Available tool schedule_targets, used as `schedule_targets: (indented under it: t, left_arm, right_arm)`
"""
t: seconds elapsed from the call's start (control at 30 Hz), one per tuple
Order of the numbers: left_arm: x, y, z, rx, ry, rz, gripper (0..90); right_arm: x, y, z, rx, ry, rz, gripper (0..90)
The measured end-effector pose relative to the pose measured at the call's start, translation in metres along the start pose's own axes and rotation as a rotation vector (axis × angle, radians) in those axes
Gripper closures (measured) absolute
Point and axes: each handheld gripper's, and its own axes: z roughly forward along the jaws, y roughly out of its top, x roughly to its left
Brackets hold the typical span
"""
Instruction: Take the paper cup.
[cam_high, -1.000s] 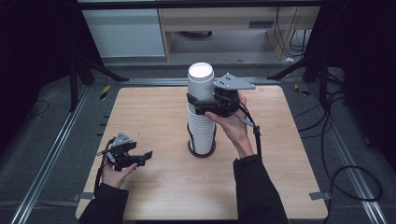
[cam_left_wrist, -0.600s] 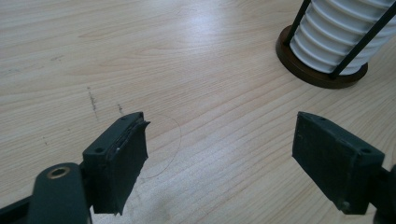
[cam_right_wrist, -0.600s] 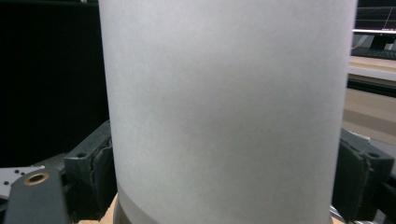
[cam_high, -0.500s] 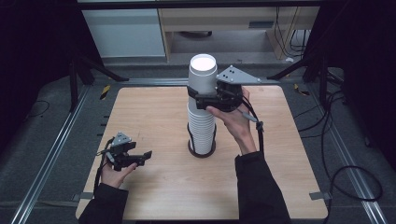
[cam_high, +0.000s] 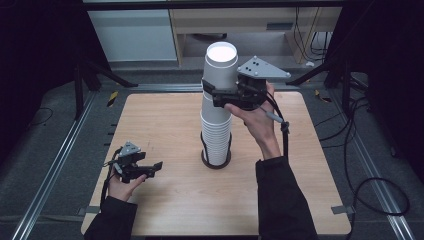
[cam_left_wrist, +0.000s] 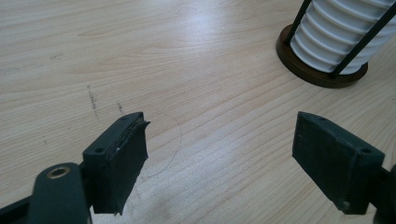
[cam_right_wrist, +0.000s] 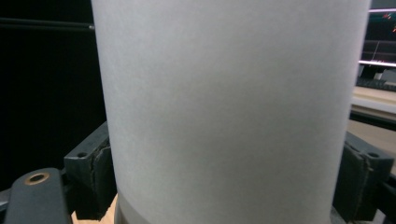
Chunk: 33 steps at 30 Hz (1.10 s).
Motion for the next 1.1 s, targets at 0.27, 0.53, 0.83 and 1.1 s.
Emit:
schedule_targets:
  t: [0.27,0.53,0.83,1.1]
  left_arm:
    - [0.001,0.0,-0.001,-0.006,-0.005,-0.002,17.8]
    - [-0.001,0.002,-0.004,-0.009,-0.01,0.005,17.8]
    - [-0.007,0.004,-0.004,0.0,-0.031,0.024,17.8]
    - [-0.012,0.007,-0.004,0.007,-0.056,0.041,18.2]
  right_arm:
    - [-0.011,0.012,-0.024,-0.024,-0.036,-0.024,13.1]
    - [-0.029,-0.005,-0.061,0.005,-0.082,-0.019,13.1]
    - [-0.042,-0.052,-0.096,0.079,-0.094,0.009,13.3]
    - [-0.046,-0.089,-0.113,0.158,-0.089,0.021,13.2]
